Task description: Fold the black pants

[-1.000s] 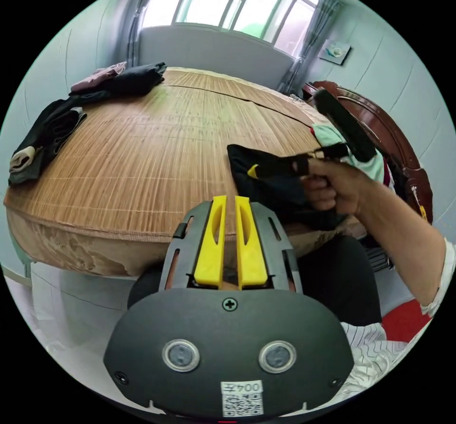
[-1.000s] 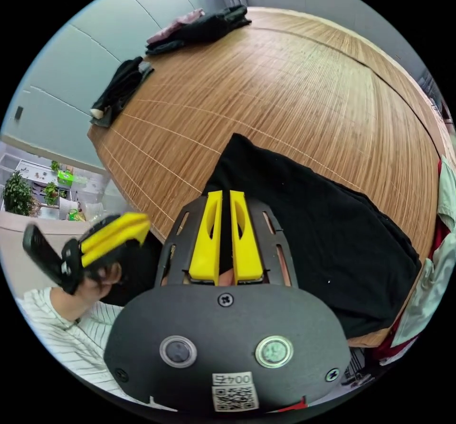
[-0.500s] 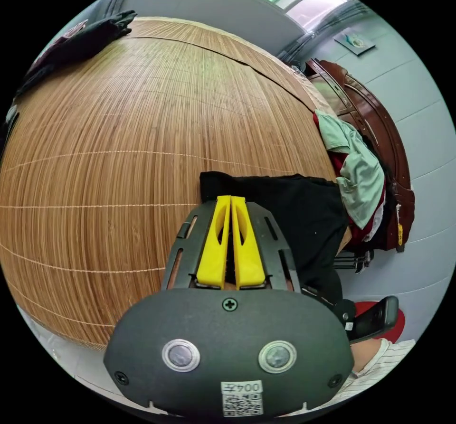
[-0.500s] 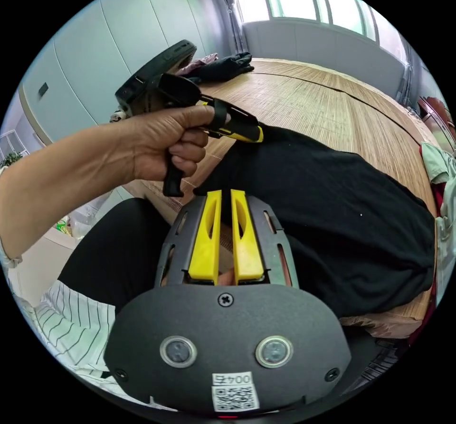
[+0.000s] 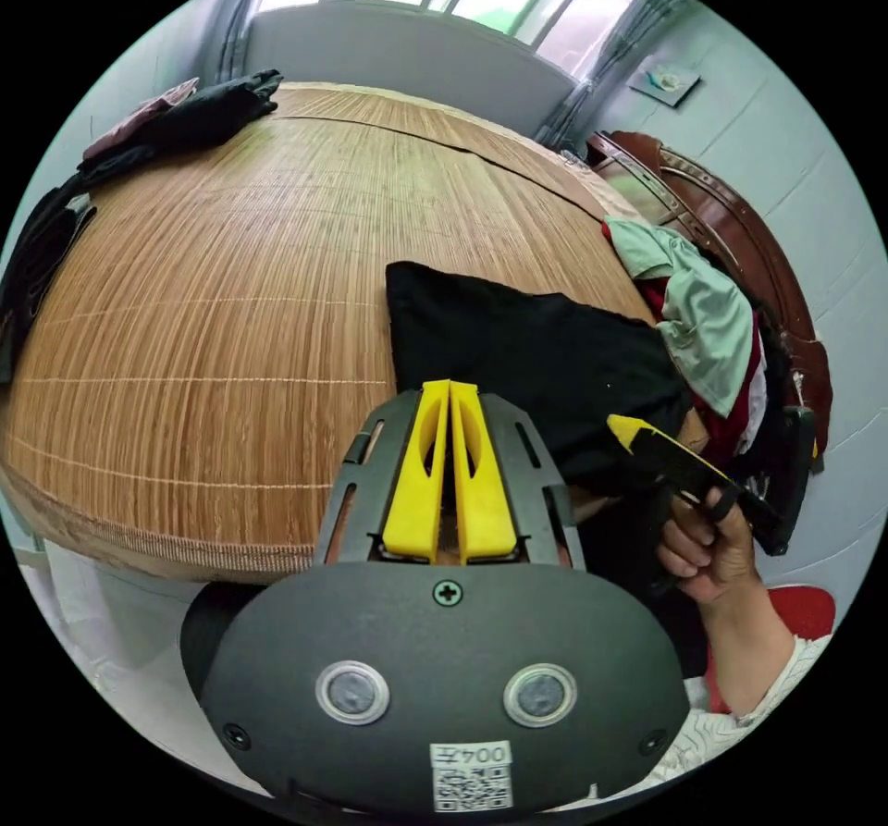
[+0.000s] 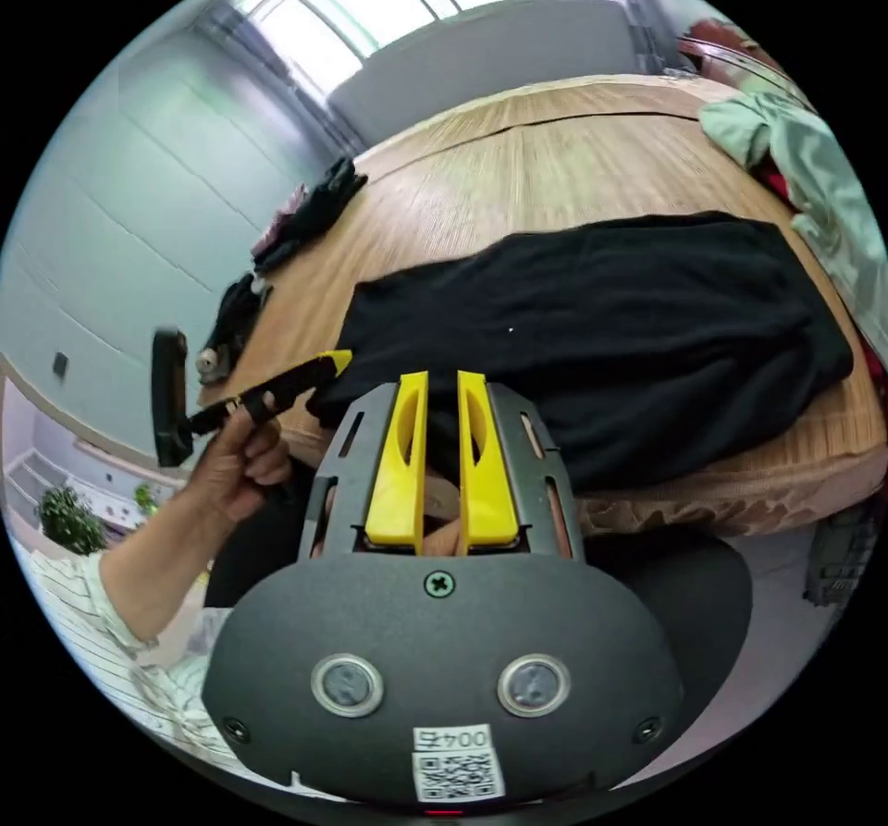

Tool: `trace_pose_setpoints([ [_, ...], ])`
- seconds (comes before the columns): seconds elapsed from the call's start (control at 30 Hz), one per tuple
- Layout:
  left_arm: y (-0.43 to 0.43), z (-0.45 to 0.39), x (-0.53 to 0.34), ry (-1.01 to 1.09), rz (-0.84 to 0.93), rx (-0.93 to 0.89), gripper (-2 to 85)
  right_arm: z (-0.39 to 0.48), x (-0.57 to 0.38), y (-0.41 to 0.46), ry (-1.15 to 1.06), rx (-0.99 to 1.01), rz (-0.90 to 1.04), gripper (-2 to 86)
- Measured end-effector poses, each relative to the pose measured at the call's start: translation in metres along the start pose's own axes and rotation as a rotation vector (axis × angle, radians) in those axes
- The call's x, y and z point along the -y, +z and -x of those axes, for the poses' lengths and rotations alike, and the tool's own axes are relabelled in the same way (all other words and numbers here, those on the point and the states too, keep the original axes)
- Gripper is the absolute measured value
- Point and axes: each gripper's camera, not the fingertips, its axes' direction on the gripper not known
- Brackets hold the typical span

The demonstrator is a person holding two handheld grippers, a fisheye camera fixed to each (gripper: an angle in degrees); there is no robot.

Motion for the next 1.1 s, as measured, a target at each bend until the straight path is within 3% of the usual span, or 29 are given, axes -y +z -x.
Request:
trace_pose_setpoints([
  [0.07, -0.006, -0.004, -0.001, 0.024, -0.055, -0.037, 0.1, -0.033, -0.001, -0.059, 0.097, 0.057, -0.147, 5.7],
  [0.23, 0.013, 0.000, 0.005, -0.002, -0.126, -0.048, 0.3, -0.109, -0.014, -0.121, 0.313, 0.030, -0.185, 4.3],
  [0.33, 0.013, 0.024, 0.017, -0.104, -0.161, -0.127, 0.8, -0.118, -0.026, -0.148, 0.335, 0.029, -0.194, 3.9],
  [0.6, 0.042, 0.130, 0.015, -0.362, 0.064, -0.424, 9.1, -0.112, -0.028, -0.175, 0.324, 0.118, -0.207, 3.0],
  [1.1, 0.093, 0.171, -0.018, -0.412, 0.239, -0.529, 9.3, -0.102, -0.025, -0.209, 0.288, 0.171, -0.222, -0.6],
])
